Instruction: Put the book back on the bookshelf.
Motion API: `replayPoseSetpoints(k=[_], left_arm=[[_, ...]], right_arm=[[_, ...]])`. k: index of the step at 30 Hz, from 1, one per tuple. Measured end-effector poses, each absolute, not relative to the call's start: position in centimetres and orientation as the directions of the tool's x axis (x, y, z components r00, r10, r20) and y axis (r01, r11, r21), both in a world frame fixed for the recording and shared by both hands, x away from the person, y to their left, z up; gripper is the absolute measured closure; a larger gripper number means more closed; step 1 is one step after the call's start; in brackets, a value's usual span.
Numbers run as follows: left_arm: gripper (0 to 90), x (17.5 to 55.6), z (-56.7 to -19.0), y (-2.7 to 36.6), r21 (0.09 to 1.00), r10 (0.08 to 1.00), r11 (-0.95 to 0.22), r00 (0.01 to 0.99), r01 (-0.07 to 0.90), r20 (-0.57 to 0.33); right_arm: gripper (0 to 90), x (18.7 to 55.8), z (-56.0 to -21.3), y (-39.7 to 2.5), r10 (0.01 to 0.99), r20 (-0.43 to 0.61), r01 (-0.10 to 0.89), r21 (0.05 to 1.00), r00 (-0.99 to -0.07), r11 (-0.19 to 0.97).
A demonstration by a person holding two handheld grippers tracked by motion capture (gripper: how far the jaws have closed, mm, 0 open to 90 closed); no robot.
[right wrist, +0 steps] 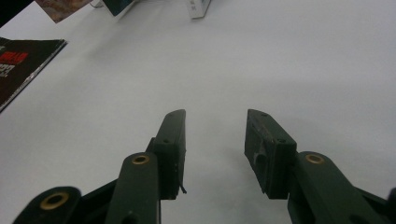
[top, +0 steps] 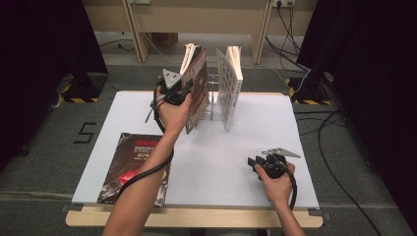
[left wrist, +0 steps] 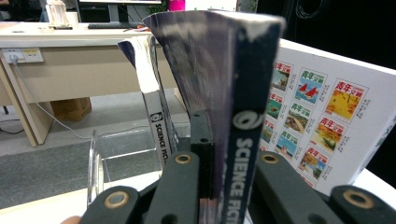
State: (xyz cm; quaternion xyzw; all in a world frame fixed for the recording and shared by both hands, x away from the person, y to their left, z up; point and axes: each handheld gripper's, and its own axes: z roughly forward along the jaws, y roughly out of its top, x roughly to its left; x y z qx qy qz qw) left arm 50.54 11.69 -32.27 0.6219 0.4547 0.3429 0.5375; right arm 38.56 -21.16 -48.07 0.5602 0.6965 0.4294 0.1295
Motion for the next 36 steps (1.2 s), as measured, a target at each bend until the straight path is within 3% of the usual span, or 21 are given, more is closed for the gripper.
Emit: replayPoseSetpoints(k=[36], left_arm=[[83.9,52.2,-31.5,10.5,0.984,0.942,-0.011,0.331,0.177,-0.048]], right_arm=[[58.9,38.6,-48.2,-21.1,0.889,0.300,0.668,0.744,-0.345,0.008]])
